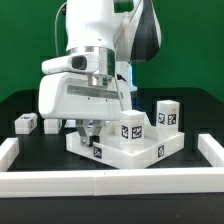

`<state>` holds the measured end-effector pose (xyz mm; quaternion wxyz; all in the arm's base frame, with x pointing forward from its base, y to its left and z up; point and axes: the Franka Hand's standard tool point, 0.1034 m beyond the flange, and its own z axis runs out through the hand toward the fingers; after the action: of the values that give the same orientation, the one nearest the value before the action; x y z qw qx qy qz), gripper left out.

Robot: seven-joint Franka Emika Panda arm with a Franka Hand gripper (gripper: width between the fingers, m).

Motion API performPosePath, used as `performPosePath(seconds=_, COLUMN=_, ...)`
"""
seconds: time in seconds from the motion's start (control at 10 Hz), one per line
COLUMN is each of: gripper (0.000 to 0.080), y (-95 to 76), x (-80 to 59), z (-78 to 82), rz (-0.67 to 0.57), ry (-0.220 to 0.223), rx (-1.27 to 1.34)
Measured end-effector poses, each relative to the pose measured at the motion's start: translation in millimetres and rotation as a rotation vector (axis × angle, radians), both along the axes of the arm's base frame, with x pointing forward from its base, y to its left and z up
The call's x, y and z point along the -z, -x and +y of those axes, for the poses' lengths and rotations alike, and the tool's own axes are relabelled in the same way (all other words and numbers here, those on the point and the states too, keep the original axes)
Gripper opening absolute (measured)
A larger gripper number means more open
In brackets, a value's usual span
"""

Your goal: Assemble square table

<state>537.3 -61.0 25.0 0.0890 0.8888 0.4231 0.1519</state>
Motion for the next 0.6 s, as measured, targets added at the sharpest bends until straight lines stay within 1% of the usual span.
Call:
performPosePath(seconds=0.2, gripper=0.0071, y=-0.7, x=0.0, z=2.6, rz=0.001, ry=0.028, rx=-0.090)
performPosePath(seconds=0.3, gripper=0.0072, y=-2.2, x=1.2, z=6.8, rz=0.002, ry=0.064, rx=-0.215)
performPosePath(seconds=0.4, gripper=0.0072, y=-6.1, x=0.6, z=12.6, rz=-0.001, ry=0.083, rx=-0.287)
performPosePath(seconds=0.6, gripper=0.0075, y=-20.0, x=0.3, z=25.5, rz=-0.004, ry=0.126, rx=-0.443)
